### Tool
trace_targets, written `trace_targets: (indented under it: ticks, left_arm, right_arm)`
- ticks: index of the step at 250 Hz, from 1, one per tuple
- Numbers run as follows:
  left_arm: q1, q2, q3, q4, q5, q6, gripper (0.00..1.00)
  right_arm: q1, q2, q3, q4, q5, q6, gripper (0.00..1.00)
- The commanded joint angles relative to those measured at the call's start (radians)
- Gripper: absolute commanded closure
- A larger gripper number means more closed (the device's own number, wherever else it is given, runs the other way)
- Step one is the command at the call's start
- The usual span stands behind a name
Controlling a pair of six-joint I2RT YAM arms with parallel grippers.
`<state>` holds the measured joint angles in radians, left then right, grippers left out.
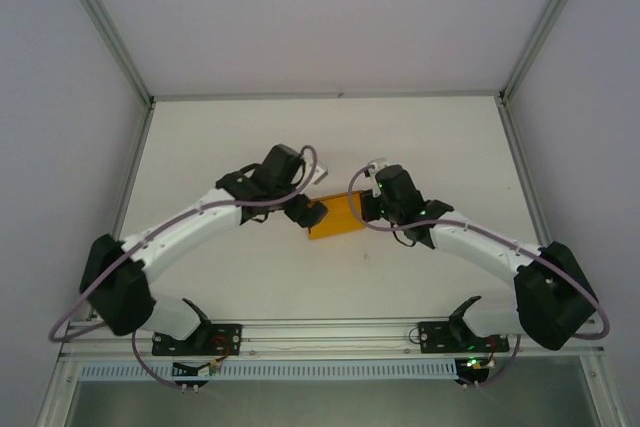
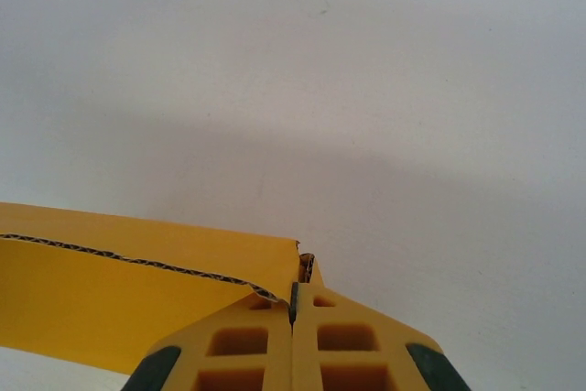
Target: Assemble paper box
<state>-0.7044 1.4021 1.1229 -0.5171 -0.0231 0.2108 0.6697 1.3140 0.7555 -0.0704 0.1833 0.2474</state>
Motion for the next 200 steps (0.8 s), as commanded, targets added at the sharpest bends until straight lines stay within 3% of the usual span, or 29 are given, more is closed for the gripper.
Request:
trace_targets:
  ticks: [1,47,75,124,200]
  left_arm:
    - [0.012,-0.058,-0.060,0.003,-0.054,-0.140,0.19]
    - [0.011,-0.073,-0.090,-0.021,0.029,-0.166,0.41]
    - [0.012,-0.055,-0.101,-0.011,0.033,-0.165,0.51]
    - [0.012,-0.022,-0.083,-0.002,0.035,-0.209,0.79]
    - [0.012,0.005,-0.075,-0.009,0.031,-0.230,0.74]
  right_arm:
    - [0.017,0.000,-0.016,-0.125,0.010,0.011,1.00]
    - [0.024,-0.025,-0.028,-0.115,0.015,0.003,1.00]
    - [0.024,-0.034,-0.036,-0.104,0.002,0.003,1.00]
    - [0.027,-0.033,-0.036,-0.111,-0.005,-0.001,1.00]
    - [0.027,-0.039,-0.046,-0.113,-0.013,-0.001,1.00]
